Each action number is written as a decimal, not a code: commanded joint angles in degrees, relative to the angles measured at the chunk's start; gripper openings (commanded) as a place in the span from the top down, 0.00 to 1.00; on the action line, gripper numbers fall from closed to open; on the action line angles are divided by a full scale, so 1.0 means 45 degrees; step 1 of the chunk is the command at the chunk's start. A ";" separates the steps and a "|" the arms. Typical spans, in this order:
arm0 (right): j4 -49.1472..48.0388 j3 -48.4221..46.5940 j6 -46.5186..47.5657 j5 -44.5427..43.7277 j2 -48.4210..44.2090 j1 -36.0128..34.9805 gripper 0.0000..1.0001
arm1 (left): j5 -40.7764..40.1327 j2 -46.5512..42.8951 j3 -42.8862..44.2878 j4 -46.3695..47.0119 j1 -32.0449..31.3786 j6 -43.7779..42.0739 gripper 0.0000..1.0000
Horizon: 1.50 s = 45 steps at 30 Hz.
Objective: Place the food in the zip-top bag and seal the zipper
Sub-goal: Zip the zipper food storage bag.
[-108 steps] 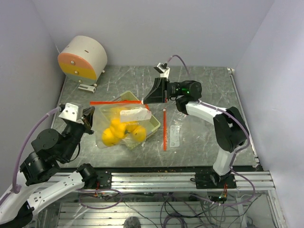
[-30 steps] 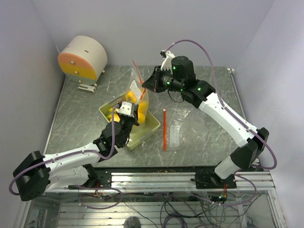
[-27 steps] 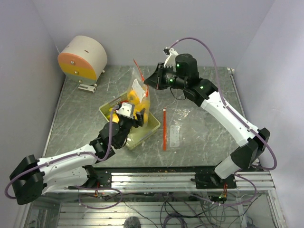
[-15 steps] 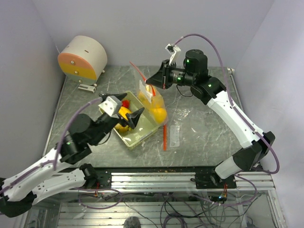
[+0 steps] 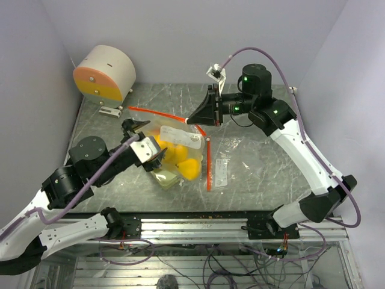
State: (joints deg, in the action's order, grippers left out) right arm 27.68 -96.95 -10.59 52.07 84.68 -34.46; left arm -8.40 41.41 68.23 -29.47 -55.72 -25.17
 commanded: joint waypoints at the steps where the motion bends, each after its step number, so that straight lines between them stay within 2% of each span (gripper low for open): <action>1: -0.0107 0.0217 0.0824 0.1278 -0.0676 0.0045 1.00 | 0.1016 0.0060 0.0190 -0.1246 -0.0059 -0.1650 0.01; 14: -0.0168 0.1099 0.1595 0.1823 -0.0920 0.0030 1.00 | 0.2036 0.0921 0.1147 -0.0518 -0.0052 -0.3076 0.00; 19: -0.0234 0.1416 0.1963 0.2079 -0.1191 0.0030 1.00 | 0.2574 0.2017 0.1204 -0.0446 -0.0049 -0.2936 0.06; 23: -0.0341 0.1744 0.2167 0.2236 -0.1441 0.0028 1.00 | 0.3137 0.2575 0.1195 -0.0155 -0.0055 -0.2708 0.16; 29: -0.0367 0.1833 0.2251 0.2285 -0.1610 0.0015 1.00 | 0.3826 0.3278 0.1390 -0.0545 -0.0040 -0.2393 0.39; 31: -0.0352 0.1851 0.2292 0.2266 -0.1628 0.0006 1.00 | 0.3739 0.3442 0.1391 -0.0743 -0.0022 -0.2330 0.52; 34: -0.0369 0.1922 0.2345 0.2199 -0.1607 0.0019 1.00 | 0.3391 0.3635 0.1430 -0.0890 -0.0022 -0.2157 0.91; 45: 0.0321 0.2091 0.3986 0.0922 -0.1276 0.0235 1.00 | 0.1433 0.2739 0.1551 -0.1330 -0.0021 -0.1490 0.93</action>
State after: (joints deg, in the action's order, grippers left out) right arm 28.23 -87.42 3.18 59.96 78.63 -34.59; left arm 1.93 56.99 72.82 -33.45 -55.70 -33.56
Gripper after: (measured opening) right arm 0.048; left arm 0.083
